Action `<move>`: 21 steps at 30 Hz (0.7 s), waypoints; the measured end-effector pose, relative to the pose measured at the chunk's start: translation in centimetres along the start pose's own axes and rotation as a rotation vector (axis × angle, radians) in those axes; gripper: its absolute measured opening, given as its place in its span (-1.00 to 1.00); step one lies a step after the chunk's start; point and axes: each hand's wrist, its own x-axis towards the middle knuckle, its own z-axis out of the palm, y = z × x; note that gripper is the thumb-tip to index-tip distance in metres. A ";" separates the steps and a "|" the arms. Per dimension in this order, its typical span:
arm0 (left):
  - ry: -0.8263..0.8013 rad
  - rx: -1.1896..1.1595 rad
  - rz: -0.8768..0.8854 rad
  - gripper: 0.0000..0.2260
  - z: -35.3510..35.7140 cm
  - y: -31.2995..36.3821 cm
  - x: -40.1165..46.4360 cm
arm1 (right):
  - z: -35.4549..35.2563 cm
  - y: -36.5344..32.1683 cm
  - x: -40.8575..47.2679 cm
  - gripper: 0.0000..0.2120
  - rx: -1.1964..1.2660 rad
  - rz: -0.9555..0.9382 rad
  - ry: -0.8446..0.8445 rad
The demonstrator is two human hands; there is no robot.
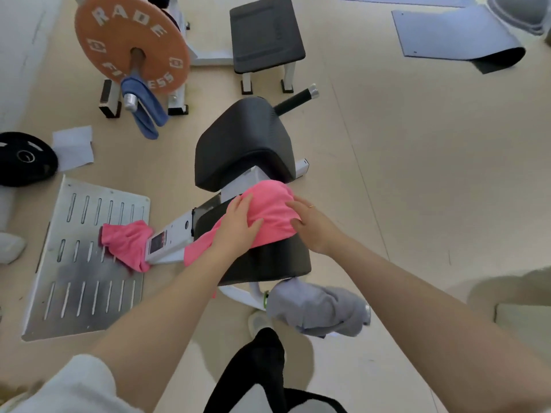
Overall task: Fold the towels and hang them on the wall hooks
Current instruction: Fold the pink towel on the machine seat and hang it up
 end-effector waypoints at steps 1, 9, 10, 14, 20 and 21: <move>-0.002 -0.003 -0.020 -0.45 -0.1 0.0 0.7 | -0.3 -0.3 1.0 -0.57 -0.026 -0.020 -0.016; 0.051 -0.029 -0.105 -0.50 -1.0 -0.2 1.5 | 0.9 -0.4 5.3 -0.42 -0.293 -0.116 -0.191; 0.071 -0.025 -0.076 -0.52 -0.8 -0.2 1.1 | 1.0 -0.1 5.3 -0.42 -0.307 -0.134 -0.200; 0.072 0.027 0.008 -0.66 0.8 -0.7 -0.4 | -0.1 0.3 5.4 -0.70 -0.393 -0.203 -0.243; 0.081 0.134 -0.064 -0.68 1.8 0.7 -0.5 | -2.0 2.3 6.7 -0.72 -0.315 -0.306 -0.240; 0.064 0.185 -0.069 -0.67 1.8 1.0 -0.7 | -2.4 2.5 7.1 -0.67 -0.239 -0.286 -0.256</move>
